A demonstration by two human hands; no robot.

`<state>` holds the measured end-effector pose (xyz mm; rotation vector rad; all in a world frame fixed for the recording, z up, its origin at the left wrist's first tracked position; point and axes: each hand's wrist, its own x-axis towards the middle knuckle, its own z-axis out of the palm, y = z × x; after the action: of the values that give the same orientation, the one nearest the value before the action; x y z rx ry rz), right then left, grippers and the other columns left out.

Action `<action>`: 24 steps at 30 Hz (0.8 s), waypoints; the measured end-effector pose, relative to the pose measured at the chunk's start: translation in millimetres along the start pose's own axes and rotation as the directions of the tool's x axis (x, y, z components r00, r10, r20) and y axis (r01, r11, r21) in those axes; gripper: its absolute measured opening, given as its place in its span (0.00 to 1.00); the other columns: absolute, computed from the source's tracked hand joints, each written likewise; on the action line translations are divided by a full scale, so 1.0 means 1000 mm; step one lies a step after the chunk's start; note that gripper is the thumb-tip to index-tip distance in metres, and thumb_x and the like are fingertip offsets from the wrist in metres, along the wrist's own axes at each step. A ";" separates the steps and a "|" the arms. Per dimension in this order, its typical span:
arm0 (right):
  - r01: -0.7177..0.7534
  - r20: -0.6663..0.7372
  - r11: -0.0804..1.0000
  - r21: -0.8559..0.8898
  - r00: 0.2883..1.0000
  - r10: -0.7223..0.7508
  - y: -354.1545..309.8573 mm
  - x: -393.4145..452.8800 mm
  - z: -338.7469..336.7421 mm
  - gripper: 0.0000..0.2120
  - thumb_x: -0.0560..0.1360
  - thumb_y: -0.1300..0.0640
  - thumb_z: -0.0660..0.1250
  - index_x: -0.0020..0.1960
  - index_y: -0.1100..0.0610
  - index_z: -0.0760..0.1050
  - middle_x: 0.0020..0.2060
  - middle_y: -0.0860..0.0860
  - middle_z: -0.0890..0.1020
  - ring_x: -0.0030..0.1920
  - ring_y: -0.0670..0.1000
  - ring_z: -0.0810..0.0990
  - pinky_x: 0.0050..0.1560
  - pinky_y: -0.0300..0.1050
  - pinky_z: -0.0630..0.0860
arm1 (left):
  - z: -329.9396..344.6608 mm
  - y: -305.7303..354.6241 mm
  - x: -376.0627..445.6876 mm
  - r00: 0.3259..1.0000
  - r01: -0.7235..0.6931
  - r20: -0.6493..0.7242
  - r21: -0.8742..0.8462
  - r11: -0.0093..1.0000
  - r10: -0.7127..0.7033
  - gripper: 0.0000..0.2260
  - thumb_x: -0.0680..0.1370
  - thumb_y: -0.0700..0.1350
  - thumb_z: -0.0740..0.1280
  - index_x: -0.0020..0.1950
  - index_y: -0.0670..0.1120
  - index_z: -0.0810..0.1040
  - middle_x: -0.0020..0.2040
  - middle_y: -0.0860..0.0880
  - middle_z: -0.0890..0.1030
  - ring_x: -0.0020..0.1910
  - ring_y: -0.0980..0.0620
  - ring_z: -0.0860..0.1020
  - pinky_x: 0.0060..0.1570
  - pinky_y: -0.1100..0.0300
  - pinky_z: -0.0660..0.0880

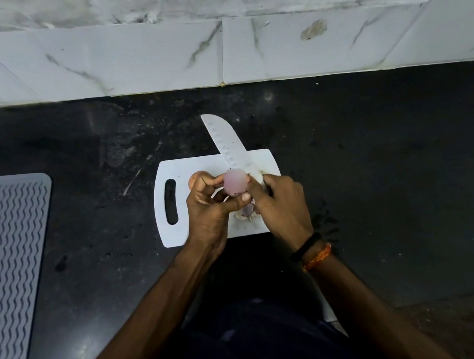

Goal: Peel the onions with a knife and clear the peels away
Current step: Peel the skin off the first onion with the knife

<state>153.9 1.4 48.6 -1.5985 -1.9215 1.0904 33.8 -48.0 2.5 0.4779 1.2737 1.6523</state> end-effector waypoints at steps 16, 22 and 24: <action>0.167 0.013 0.977 -0.135 0.986 -0.167 0.009 -0.005 -0.005 0.22 0.80 0.44 0.64 0.31 0.53 0.70 0.24 0.44 0.72 0.26 0.44 0.71 0.30 0.33 0.61 | 0.002 0.005 -0.004 0.997 -0.072 0.008 0.103 0.992 0.071 0.16 0.62 0.44 0.81 0.45 0.56 0.83 0.54 0.27 0.71 0.52 0.42 0.78 0.64 0.35 0.74; 0.158 -0.045 0.983 -0.095 0.986 -0.163 0.006 -0.001 -0.013 0.23 0.81 0.46 0.65 0.30 0.49 0.64 0.23 0.44 0.69 0.28 0.43 0.73 0.30 0.30 0.65 | 0.000 0.002 -0.001 0.992 -0.123 0.014 0.127 0.984 0.122 0.17 0.64 0.44 0.81 0.50 0.55 0.85 0.56 0.39 0.75 0.57 0.42 0.80 0.63 0.39 0.76; 0.173 -0.037 0.974 -0.146 0.983 -0.180 0.006 -0.001 -0.012 0.24 0.81 0.47 0.65 0.29 0.47 0.61 0.23 0.42 0.67 0.27 0.42 0.72 0.30 0.29 0.66 | -0.001 0.001 -0.001 0.991 -0.133 0.013 0.127 0.983 0.132 0.17 0.64 0.44 0.81 0.50 0.55 0.85 0.56 0.39 0.75 0.57 0.42 0.80 0.62 0.41 0.76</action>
<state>166.8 3.8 51.5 -1.4777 -2.1031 0.8504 33.2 -49.1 3.2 0.6562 1.3748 1.6844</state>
